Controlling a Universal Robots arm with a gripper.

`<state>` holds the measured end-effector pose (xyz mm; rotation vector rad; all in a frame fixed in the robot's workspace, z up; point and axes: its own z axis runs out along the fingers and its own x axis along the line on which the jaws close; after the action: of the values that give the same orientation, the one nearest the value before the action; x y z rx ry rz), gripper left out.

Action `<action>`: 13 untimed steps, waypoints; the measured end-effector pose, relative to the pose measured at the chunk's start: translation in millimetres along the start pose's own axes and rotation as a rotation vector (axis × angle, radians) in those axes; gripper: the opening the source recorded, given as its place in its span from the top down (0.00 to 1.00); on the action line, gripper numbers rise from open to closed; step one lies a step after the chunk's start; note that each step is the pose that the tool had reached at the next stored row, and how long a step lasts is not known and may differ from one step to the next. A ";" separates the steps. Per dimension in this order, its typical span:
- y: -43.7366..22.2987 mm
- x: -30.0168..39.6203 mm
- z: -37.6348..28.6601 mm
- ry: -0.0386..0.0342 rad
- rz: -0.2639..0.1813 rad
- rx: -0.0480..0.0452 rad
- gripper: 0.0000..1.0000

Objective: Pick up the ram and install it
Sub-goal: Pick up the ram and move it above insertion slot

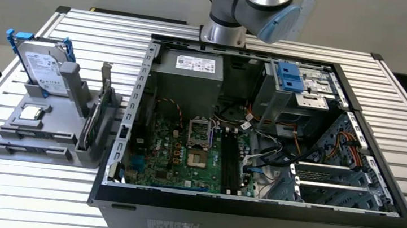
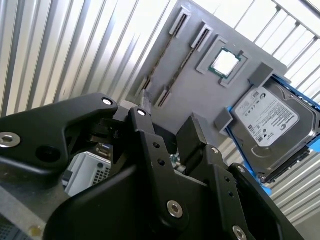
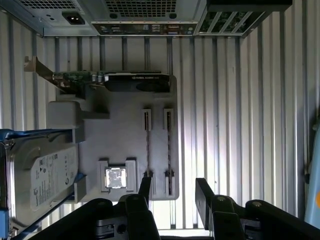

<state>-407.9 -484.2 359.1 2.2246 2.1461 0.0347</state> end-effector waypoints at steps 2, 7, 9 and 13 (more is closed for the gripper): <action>0.0 0.0 1.1 0.0000 0.000 0.0000 0.00; -0.2 0.1 4.1 0.0001 -0.001 -0.0001 0.00; -0.2 0.1 5.2 0.0000 -0.002 0.0000 0.00; -0.3 0.2 7.5 0.0001 -0.002 0.0000 0.00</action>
<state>-407.7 -484.1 351.6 2.2221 2.1487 0.0348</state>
